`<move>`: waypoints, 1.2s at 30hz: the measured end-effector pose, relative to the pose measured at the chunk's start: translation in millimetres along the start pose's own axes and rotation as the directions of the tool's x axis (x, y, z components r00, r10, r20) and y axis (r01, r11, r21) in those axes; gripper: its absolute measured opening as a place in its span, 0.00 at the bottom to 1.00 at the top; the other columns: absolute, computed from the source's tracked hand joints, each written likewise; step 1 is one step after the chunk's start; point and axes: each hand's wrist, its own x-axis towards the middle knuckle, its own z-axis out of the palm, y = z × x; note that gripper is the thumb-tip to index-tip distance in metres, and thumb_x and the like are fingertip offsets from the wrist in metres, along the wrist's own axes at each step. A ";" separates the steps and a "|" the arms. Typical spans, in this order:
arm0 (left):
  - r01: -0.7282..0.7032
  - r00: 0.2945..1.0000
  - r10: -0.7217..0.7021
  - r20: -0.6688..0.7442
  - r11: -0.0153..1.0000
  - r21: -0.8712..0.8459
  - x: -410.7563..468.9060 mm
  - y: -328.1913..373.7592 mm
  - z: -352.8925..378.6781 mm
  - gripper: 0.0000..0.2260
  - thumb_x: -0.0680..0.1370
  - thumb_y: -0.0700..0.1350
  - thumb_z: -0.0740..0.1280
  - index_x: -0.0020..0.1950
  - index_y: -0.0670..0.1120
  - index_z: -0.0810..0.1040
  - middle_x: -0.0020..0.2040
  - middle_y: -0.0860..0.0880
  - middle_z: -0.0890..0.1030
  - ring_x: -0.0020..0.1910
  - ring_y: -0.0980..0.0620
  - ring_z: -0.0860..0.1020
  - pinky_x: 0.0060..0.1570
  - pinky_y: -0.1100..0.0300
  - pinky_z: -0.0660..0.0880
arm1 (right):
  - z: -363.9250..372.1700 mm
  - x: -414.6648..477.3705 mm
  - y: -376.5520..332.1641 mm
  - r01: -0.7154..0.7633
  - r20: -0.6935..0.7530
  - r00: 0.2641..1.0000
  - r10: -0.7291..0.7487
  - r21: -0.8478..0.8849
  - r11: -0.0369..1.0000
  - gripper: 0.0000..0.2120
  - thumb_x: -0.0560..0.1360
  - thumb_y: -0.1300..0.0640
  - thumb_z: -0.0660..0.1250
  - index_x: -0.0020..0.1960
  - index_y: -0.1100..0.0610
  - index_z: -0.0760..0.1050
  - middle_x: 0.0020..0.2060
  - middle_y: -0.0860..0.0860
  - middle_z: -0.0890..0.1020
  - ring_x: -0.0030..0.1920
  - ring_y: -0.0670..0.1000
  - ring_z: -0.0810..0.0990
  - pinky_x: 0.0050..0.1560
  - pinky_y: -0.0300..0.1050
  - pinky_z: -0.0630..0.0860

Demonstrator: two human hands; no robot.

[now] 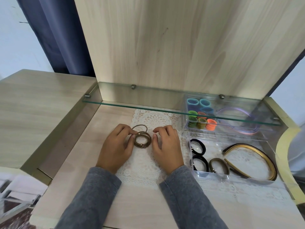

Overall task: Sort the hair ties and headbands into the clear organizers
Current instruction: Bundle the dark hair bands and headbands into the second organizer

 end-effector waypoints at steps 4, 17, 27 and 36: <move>-0.051 0.998 0.052 0.036 0.998 -0.043 0.2 1.8 -2.1 0.05 0.74 0.34 0.71 0.47 0.42 0.80 0.46 0.51 0.77 0.43 0.53 0.78 0.46 0.61 0.75 | 0.2 -0.4 -0.5 -0.005 0.003 1.000 0.005 0.003 1.000 0.06 0.76 0.57 0.62 0.51 0.55 0.76 0.47 0.49 0.74 0.49 0.51 0.71 0.50 0.51 0.73; -0.055 0.987 0.074 0.140 0.989 -0.141 -1.4 -1.8 0.0 0.03 0.74 0.42 0.67 0.45 0.44 0.80 0.44 0.54 0.77 0.44 0.54 0.78 0.45 0.56 0.77 | 0.3 -0.9 -0.3 -0.021 0.014 1.000 0.020 0.020 1.000 0.07 0.75 0.58 0.64 0.53 0.57 0.75 0.49 0.51 0.72 0.49 0.52 0.72 0.51 0.52 0.74; -0.030 0.981 0.058 0.187 0.989 -0.146 -2.1 -3.9 2.0 0.08 0.73 0.45 0.65 0.46 0.44 0.82 0.46 0.53 0.78 0.46 0.54 0.78 0.47 0.56 0.77 | -9.8 -4.2 -10.7 0.107 0.233 0.969 -0.085 -0.083 0.991 0.19 0.68 0.54 0.65 0.59 0.43 0.74 0.55 0.49 0.67 0.54 0.50 0.67 0.54 0.47 0.68; 0.120 0.993 -0.120 0.018 0.993 -0.001 1.9 -3.7 3.2 0.21 0.69 0.28 0.63 0.59 0.42 0.78 0.57 0.49 0.77 0.56 0.53 0.76 0.61 0.69 0.68 | -8.9 -4.6 -9.4 0.107 0.262 0.963 -0.057 -0.178 0.978 0.15 0.68 0.53 0.65 0.55 0.47 0.76 0.56 0.51 0.66 0.55 0.52 0.66 0.55 0.48 0.67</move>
